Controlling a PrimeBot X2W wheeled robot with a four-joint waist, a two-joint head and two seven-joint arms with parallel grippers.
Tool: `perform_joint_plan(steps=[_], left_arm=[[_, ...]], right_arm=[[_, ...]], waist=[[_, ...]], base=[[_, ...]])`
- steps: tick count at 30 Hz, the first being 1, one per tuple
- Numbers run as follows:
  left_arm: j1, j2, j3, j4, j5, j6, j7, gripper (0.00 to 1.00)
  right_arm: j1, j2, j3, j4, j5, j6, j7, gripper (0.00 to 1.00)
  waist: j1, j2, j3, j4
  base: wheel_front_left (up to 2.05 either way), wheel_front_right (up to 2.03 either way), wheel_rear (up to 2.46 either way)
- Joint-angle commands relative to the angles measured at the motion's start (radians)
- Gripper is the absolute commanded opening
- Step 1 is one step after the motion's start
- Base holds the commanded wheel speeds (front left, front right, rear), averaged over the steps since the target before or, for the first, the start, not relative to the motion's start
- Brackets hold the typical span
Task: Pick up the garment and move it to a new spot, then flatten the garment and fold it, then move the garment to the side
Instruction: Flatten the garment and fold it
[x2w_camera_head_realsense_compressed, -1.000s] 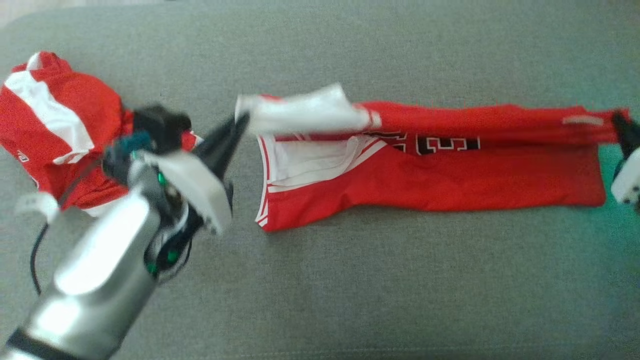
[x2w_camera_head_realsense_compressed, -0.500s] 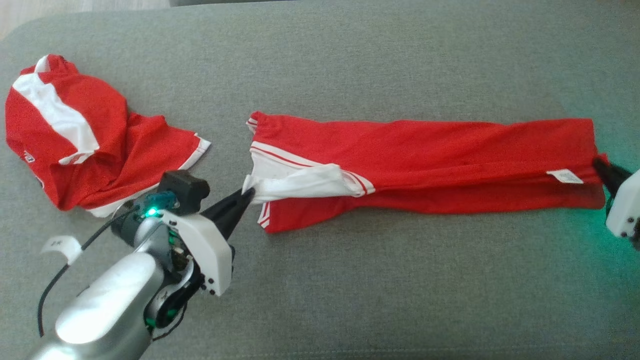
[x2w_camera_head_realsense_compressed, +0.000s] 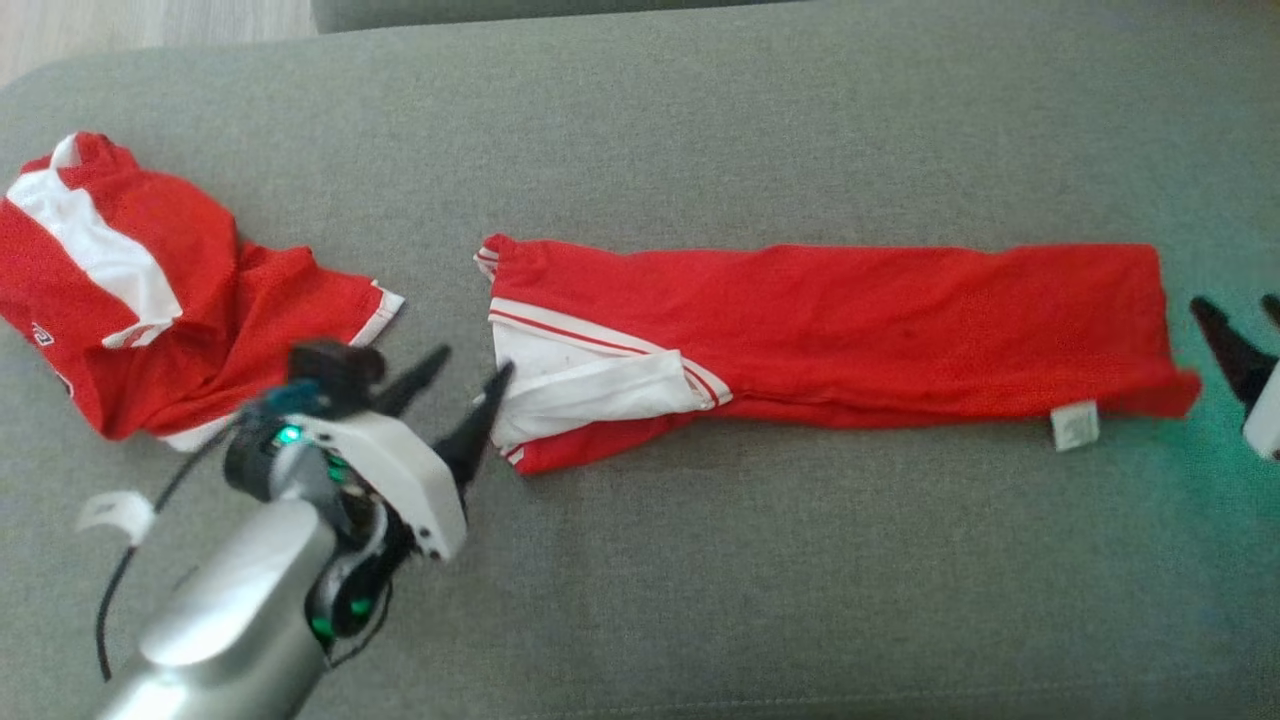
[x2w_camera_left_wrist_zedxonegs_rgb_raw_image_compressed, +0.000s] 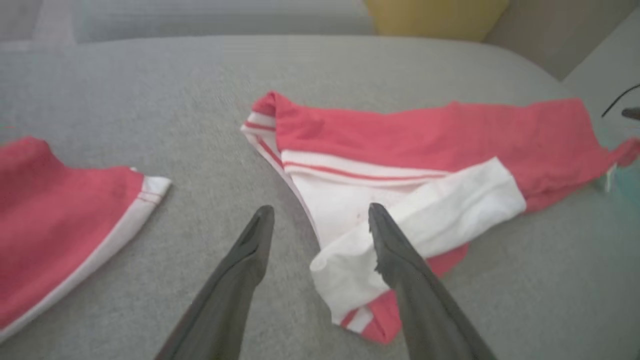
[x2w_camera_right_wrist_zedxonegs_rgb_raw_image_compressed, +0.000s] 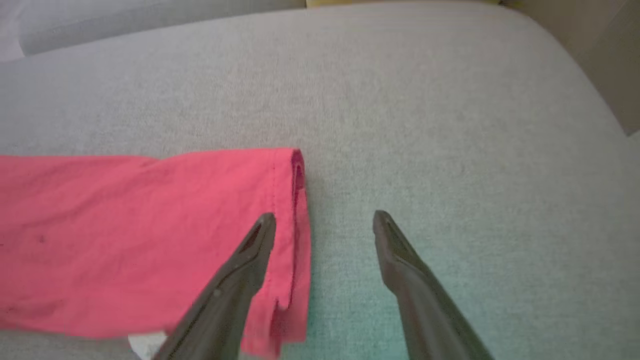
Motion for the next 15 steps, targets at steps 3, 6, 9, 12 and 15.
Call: perform_joint_plan(steps=[3, 6, 9, 12, 15], left_arm=[[-0.046, 0.014, 0.107, -0.019, -0.025, 0.035, -0.075, 1.0], [-0.051, -0.012, 0.175, -0.034, -0.064, 0.047, -0.16, 1.0], [-0.044, -0.057, 0.263, -0.067, -0.116, 0.041, -0.214, 1.0], [-0.018, -0.109, 0.363, -0.11, -0.125, 0.037, -0.229, 1.0], [0.057, -0.188, 0.499, -0.179, -0.036, 0.021, -0.231, 1.0]], right_arm=[[-0.02, -0.016, -0.046, -0.011, -0.018, -0.001, -0.074, 1.0], [-0.017, 0.017, -0.097, -0.03, -0.012, -0.001, -0.142, 1.0], [0.009, 0.049, -0.132, -0.091, -0.021, -0.001, -0.222, 1.0], [0.045, 0.074, -0.174, -0.145, -0.064, -0.001, -0.33, 1.0], [0.103, 0.121, -0.265, -0.206, -0.167, -0.001, -0.405, 1.0]], waist=[[0.0001, 0.0, -0.02, -0.001], [0.0001, 0.0, -0.04, 0.0], [0.0001, 0.0, -0.06, 0.002], [0.0001, 0.0, -0.076, 0.001], [0.0001, 0.0, -0.089, -0.002]], base=[[0.0, 0.0, 0.0], [0.0, 0.0, 0.0], [0.0, 0.0, 0.0], [0.0, 0.0, 0.0], [0.0, 0.0, 0.0]])
